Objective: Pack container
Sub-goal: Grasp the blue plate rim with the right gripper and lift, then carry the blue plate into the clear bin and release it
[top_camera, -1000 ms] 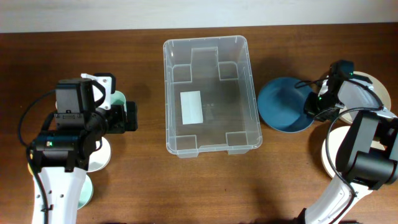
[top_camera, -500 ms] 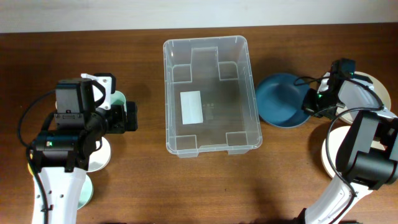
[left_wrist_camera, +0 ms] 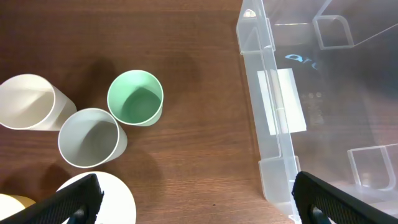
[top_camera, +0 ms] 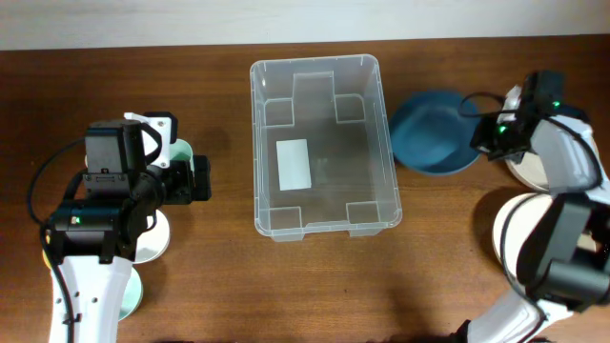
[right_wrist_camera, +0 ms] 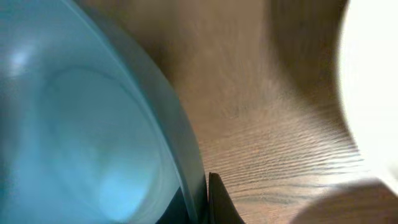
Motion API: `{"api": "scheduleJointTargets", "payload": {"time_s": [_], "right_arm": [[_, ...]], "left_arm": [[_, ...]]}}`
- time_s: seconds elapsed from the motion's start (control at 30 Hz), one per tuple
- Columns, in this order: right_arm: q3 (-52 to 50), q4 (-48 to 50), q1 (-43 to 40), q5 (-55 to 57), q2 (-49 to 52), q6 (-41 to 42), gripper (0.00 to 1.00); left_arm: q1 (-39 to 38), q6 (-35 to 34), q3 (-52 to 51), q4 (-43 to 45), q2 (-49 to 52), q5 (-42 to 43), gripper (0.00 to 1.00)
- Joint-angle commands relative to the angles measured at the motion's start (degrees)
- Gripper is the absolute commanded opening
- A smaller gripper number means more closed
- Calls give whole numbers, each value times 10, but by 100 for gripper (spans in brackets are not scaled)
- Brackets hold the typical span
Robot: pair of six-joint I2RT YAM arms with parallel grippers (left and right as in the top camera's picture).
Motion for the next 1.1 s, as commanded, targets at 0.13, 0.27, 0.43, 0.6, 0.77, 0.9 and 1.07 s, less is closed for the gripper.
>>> {"api": "scheduleJointTargets", "payload": {"time_s": [0.13, 0.27, 0.43, 0.6, 0.77, 0.9, 1.07], "right_arm": [[32, 9, 0, -28, -122, 4, 4], [32, 28, 3, -96, -169, 0, 4], [32, 32, 74, -101, -219, -75, 4], [32, 30, 207, 20, -222, -136, 4], [32, 75, 315, 129, -202, -137, 4], [32, 118, 369, 143, -158, -127, 4], [32, 162, 382, 161, -83, -105, 4]], "left_arm": [[2, -3, 13, 1, 3, 10, 100], [2, -4, 13, 1, 3, 10, 100], [2, -4, 13, 1, 3, 10, 100], [2, -4, 13, 1, 3, 10, 100], [2, -4, 13, 1, 3, 10, 100], [2, -4, 13, 1, 3, 10, 100], [2, -4, 13, -1, 3, 10, 100]]}}
